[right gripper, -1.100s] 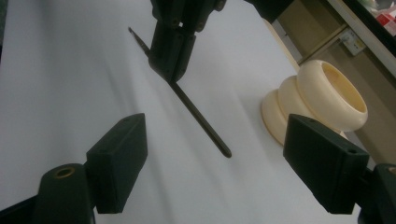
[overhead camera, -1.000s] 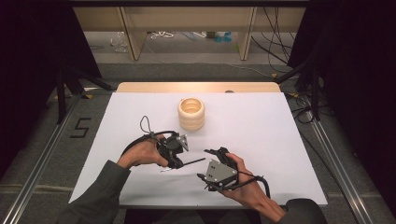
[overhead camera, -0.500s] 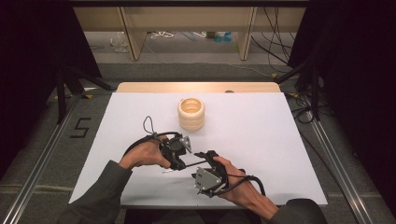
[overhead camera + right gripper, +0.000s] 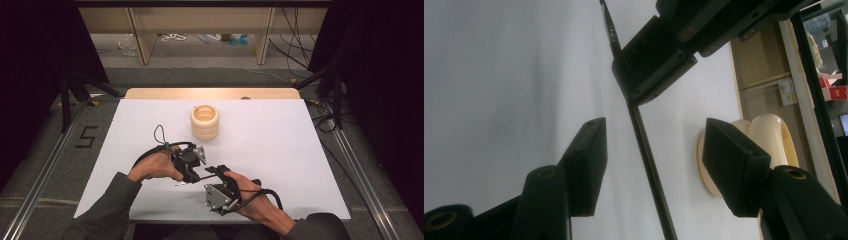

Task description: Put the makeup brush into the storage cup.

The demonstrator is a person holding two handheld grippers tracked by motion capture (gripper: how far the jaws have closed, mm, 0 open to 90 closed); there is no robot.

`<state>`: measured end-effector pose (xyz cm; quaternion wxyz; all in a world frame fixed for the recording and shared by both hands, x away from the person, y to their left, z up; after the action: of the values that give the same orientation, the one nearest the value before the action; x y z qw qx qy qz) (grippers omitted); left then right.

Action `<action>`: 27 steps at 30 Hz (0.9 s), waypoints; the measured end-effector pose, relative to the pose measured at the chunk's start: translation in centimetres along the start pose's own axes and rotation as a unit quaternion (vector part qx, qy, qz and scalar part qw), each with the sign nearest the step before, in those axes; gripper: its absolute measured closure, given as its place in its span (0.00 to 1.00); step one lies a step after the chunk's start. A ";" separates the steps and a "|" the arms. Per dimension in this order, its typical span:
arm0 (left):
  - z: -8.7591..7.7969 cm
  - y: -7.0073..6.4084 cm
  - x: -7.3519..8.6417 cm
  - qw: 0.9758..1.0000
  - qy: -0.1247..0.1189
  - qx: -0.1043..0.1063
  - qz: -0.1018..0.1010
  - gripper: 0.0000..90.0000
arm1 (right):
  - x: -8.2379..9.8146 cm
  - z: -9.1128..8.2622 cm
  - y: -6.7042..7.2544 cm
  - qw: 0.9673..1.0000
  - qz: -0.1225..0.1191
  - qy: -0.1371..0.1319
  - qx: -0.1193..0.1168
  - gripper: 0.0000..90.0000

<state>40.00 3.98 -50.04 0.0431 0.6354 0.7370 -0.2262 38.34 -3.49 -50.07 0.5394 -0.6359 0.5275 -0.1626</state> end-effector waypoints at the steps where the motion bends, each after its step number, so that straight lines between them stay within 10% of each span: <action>1: 0.0 0.0 0.0 1.000 0.001 0.001 0.000 0.94 | 0.0 0.0 0.1 1.000 0.000 0.004 0.001 0.51; 18: 0.0 -0.3 -0.3 1.000 -0.001 0.004 0.002 0.94 | -0.3 0.5 0.0 0.996 -0.085 -0.006 0.013 0.66; 27: 0.0 -0.4 -0.3 1.000 -0.002 0.004 0.002 0.94 | -0.1 0.5 0.8 0.997 -0.074 0.001 -0.019 0.72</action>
<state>39.68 3.62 -49.84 0.0423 0.6364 0.7350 -0.2302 38.22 -3.03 -50.91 0.5130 -0.6831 0.4828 -0.1926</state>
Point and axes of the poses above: each handheld gripper's, and its own axes: z roughly forward along the jaws, x roughly out of its underside, y roughly to its left, the point moved 10 cm from there along z, roughly forward along the jaws, and after that the axes turned 14 degrees about x, right-handed, at the moved point
